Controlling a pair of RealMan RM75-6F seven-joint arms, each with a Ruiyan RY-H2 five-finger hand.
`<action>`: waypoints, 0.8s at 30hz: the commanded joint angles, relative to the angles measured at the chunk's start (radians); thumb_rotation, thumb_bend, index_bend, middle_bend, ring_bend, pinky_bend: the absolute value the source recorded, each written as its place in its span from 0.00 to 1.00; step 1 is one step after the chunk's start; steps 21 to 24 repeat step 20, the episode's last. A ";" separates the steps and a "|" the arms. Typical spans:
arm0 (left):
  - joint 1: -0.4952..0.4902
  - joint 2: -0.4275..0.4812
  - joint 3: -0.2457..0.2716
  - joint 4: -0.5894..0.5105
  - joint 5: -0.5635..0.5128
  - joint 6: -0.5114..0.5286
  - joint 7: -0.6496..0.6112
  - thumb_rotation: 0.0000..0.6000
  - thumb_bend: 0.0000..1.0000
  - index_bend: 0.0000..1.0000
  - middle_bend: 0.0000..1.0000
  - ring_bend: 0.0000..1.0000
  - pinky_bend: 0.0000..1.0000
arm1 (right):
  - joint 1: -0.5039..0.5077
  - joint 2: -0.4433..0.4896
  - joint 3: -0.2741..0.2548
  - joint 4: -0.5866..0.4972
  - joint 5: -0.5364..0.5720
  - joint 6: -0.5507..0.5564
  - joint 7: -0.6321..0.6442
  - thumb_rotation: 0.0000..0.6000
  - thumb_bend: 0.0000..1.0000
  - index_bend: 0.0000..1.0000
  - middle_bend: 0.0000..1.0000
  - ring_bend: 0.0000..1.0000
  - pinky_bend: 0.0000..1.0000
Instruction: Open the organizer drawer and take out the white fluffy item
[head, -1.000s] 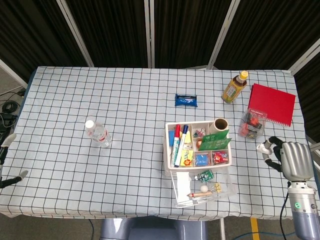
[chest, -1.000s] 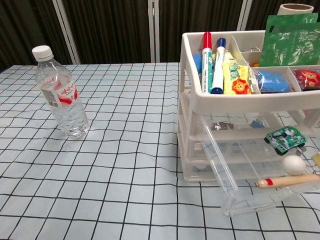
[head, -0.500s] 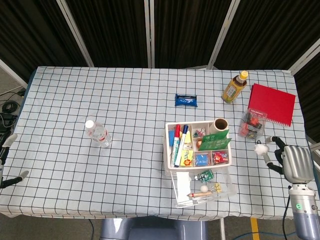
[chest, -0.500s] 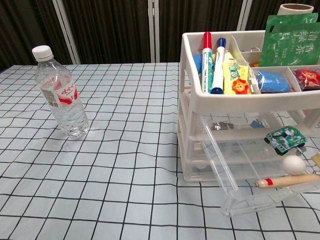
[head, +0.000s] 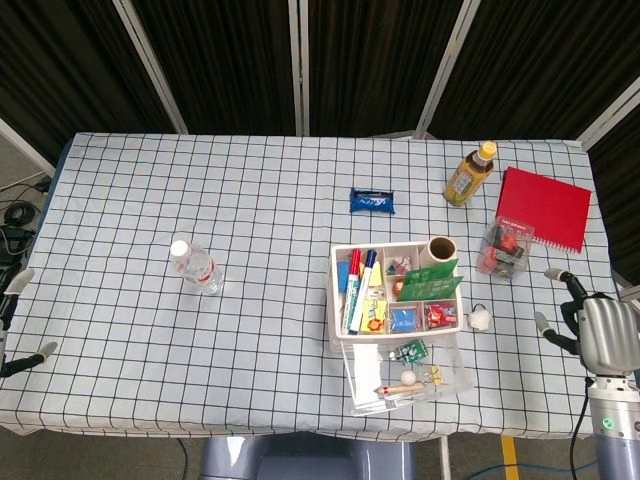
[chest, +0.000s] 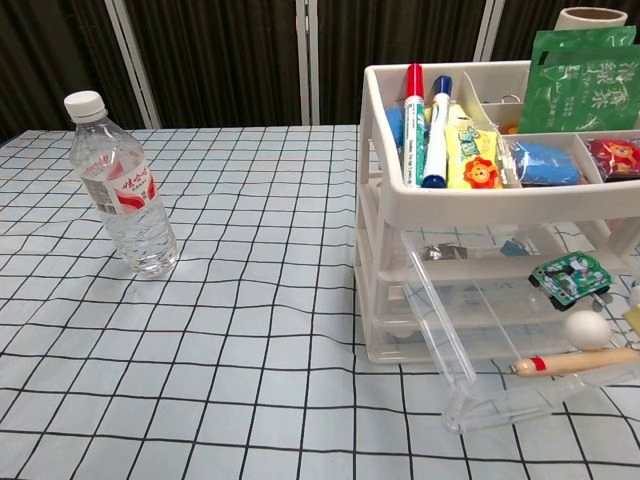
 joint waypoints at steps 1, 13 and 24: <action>0.001 -0.001 0.000 0.003 -0.001 0.001 -0.002 1.00 0.12 0.00 0.00 0.00 0.00 | -0.013 -0.010 0.003 0.028 -0.014 0.017 0.033 1.00 0.13 0.34 0.96 0.87 0.55; 0.001 -0.002 0.004 0.009 -0.004 -0.006 0.001 1.00 0.12 0.00 0.00 0.00 0.00 | -0.037 0.035 -0.066 0.057 -0.031 -0.067 0.004 1.00 0.09 0.08 0.03 0.01 0.03; -0.005 -0.008 0.007 0.015 -0.016 -0.028 0.016 1.00 0.12 0.00 0.00 0.00 0.00 | -0.062 -0.004 -0.071 0.094 -0.056 -0.015 -0.069 1.00 0.09 0.01 0.00 0.00 0.00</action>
